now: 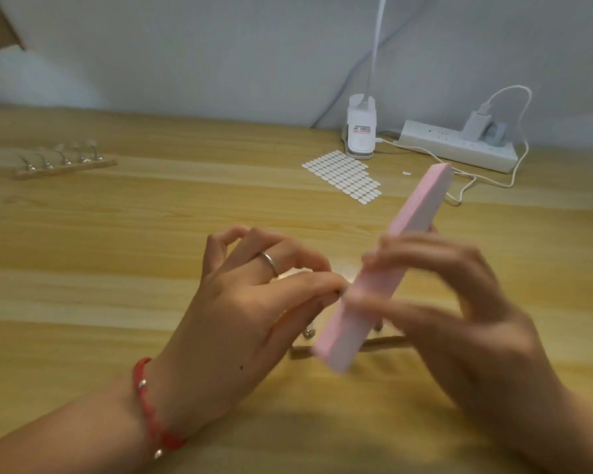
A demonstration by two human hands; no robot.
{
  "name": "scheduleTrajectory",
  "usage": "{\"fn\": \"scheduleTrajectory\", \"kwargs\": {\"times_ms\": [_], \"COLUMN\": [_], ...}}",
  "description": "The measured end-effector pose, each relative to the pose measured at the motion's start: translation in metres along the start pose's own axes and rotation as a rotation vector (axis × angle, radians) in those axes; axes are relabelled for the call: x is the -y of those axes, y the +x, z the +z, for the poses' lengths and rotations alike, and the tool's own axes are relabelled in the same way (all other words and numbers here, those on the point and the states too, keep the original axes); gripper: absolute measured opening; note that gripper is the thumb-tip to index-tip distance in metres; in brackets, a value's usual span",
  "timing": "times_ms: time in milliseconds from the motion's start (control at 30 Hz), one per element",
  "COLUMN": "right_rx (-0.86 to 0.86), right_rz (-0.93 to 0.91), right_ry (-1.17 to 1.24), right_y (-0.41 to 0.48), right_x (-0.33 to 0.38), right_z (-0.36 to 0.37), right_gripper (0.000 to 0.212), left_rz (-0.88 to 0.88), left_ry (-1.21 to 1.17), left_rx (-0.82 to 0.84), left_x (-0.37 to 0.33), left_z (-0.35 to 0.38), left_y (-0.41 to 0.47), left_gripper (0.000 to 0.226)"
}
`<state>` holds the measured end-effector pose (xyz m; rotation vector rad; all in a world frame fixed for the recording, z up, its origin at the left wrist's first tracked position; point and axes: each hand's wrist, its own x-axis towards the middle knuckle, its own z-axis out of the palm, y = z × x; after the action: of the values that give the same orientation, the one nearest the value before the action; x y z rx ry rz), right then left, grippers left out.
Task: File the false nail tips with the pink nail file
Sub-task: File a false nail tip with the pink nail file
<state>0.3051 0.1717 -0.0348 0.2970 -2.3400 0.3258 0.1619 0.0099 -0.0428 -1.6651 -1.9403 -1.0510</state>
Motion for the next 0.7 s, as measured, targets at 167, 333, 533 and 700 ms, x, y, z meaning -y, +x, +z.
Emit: {"fn": "scheduleTrajectory", "kwargs": {"times_ms": [167, 333, 533, 700], "right_rx": [0.024, 0.045, 0.018, 0.019], "right_rz": [-0.054, -0.037, 0.038, 0.086], "right_ry": [0.037, 0.044, 0.059, 0.053], "right_y": [-0.001, -0.001, 0.000, 0.002], "right_x": [0.009, 0.004, -0.001, -0.004], "right_z": [0.003, 0.002, 0.001, -0.002], "right_gripper": [0.024, 0.025, 0.028, 0.031], "left_rz": [0.041, 0.012, 0.008, -0.006], "left_ry": [0.035, 0.037, 0.037, 0.019], "left_rx": [0.041, 0.077, 0.076, 0.072], "left_x": [-0.004, -0.005, -0.005, -0.005], "left_z": [-0.001, -0.003, -0.001, -0.001], "left_y": [0.000, 0.000, -0.001, -0.001], "left_gripper": [0.028, 0.033, 0.025, 0.026]}}
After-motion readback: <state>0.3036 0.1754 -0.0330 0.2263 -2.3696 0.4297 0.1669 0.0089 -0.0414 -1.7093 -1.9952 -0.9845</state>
